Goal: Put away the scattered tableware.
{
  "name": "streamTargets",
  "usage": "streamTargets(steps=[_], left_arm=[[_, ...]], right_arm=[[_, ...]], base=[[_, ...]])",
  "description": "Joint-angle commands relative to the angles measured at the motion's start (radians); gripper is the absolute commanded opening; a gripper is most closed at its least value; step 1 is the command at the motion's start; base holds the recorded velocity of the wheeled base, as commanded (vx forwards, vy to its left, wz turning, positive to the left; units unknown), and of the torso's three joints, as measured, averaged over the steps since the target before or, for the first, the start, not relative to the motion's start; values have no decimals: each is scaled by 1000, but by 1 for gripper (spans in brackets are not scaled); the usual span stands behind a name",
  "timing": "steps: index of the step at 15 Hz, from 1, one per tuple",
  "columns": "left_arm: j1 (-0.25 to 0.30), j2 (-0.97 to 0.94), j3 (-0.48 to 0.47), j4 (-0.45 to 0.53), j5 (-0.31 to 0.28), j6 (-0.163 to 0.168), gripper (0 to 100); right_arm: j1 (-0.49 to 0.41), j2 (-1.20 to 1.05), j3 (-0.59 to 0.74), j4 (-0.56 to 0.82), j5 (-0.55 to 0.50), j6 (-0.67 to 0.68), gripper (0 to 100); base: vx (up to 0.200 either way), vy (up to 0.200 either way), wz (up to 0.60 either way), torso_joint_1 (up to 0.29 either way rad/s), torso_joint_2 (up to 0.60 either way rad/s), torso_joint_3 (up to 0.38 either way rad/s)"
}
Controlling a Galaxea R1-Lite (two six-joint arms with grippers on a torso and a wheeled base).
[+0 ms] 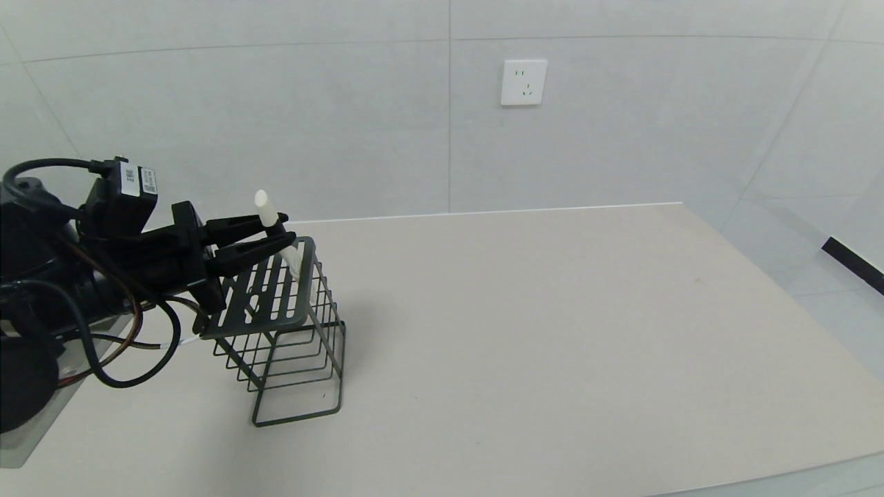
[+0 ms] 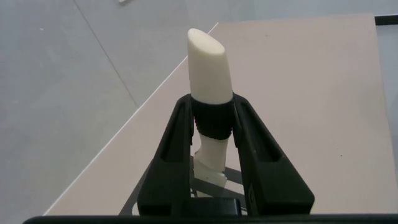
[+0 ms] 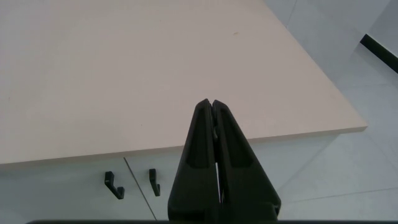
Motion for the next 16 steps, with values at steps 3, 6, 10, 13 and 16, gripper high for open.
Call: streamTargets(steps=[3, 6, 10, 13, 16], left_arm=[[1, 29, 14, -11, 2, 5, 0], [1, 32, 26, -13, 4, 5, 0], [-1, 32, 40, -16, 2, 5, 100], [-1, 26, 35, -22, 4, 4, 100], [11, 18, 3, -79, 13, -7, 100]], right_arm=[[0, 2, 0, 0, 0, -1, 0], [0, 2, 0, 0, 0, -1, 0], [0, 2, 0, 0, 0, -1, 0], [0, 2, 0, 0, 0, -1, 0], [0, 2, 0, 0, 0, -1, 0]], base=[[0, 0, 0, 0, 0, 0], [0, 0, 0, 0, 0, 0], [0, 0, 0, 0, 0, 0], [0, 0, 0, 0, 0, 0], [0, 0, 0, 0, 0, 0]])
